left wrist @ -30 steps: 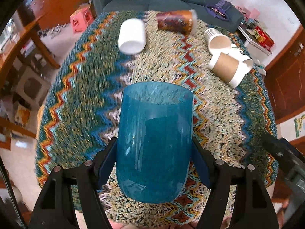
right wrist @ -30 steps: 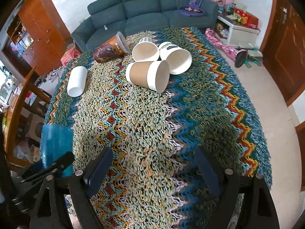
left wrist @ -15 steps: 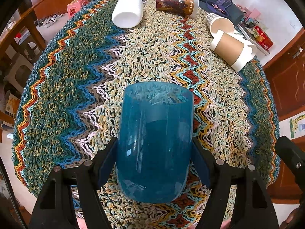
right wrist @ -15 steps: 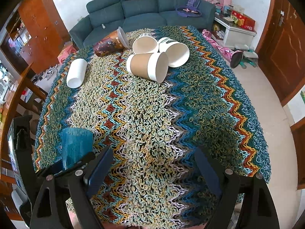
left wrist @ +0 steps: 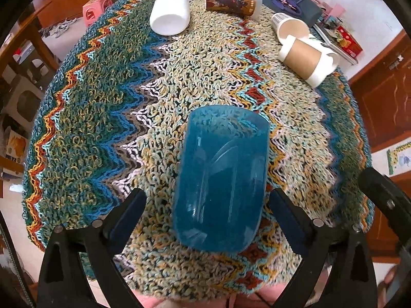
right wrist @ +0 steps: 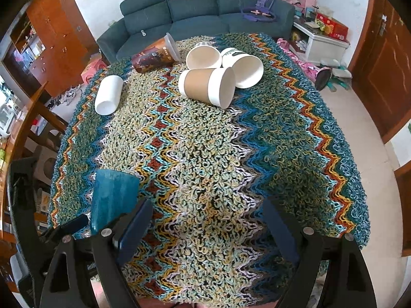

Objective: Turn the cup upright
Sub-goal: 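Lift the blue cup with the left gripper toward the right tool, then grasp the blue cup with the right gripper while the left gripper releases it, then turn the blue cup rim-up with the right gripper and lower it to the rug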

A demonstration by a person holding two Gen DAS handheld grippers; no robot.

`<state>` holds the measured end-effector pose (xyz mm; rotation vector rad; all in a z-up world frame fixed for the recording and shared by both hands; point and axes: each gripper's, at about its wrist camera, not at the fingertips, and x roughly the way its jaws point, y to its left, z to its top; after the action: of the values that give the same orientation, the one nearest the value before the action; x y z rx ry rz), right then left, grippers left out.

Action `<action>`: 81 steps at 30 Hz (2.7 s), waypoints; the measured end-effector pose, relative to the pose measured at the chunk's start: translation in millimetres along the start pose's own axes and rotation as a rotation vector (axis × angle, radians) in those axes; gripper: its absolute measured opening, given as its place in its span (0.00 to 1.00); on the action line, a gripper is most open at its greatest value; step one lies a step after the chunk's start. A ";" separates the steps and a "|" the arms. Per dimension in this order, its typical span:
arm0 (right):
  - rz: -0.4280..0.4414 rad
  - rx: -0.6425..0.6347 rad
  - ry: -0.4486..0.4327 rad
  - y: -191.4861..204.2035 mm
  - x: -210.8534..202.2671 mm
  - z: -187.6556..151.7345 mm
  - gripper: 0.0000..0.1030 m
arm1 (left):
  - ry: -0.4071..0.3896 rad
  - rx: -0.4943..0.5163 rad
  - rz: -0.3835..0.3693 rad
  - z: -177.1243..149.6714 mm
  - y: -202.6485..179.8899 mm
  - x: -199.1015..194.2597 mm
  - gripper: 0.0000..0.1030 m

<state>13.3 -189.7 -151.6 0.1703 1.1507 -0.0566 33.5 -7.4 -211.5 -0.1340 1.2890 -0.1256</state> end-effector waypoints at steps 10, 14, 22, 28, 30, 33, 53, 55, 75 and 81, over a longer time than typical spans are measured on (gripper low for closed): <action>0.186 0.043 0.061 14.3 13.1 7.6 0.85 | -0.058 0.042 0.002 -13.8 25.6 -40.8 0.95; 0.246 0.051 0.111 26.2 28.5 11.8 0.85 | -0.087 0.039 0.018 -16.0 34.5 -45.7 0.95; 0.338 0.074 0.242 47.5 70.4 14.4 0.85 | -0.087 0.007 0.007 -12.1 50.2 -41.3 0.95; 0.359 0.092 0.272 55.8 86.4 15.9 0.85 | -0.078 -0.012 0.025 -9.7 60.6 -34.7 0.95; 0.356 0.083 0.273 57.8 87.5 16.9 0.85 | -0.073 -0.024 0.029 -8.2 65.1 -31.7 0.95; 0.365 0.074 0.291 63.2 91.9 17.8 0.85 | -0.071 -0.044 0.040 -5.9 72.4 -26.7 0.95; 0.526 -0.010 0.338 74.6 93.6 23.5 0.63 | -0.045 -0.104 0.057 -0.4 88.3 -12.1 0.95; 0.517 -0.030 0.243 69.1 76.8 24.5 0.63 | -0.050 -0.098 0.058 -0.7 86.2 -13.7 0.95; 0.208 -0.197 -0.409 -7.3 19.0 -24.1 0.63 | -0.089 0.022 0.109 -8.3 37.3 -22.1 0.95; 0.174 -0.270 -0.427 -1.4 15.5 -46.2 0.63 | -0.093 0.028 0.119 -11.3 32.6 -23.9 0.95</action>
<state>-22.3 -182.8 -184.2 0.0147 0.7050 0.2076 16.7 28.5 -197.5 -0.0383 1.1991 -0.0349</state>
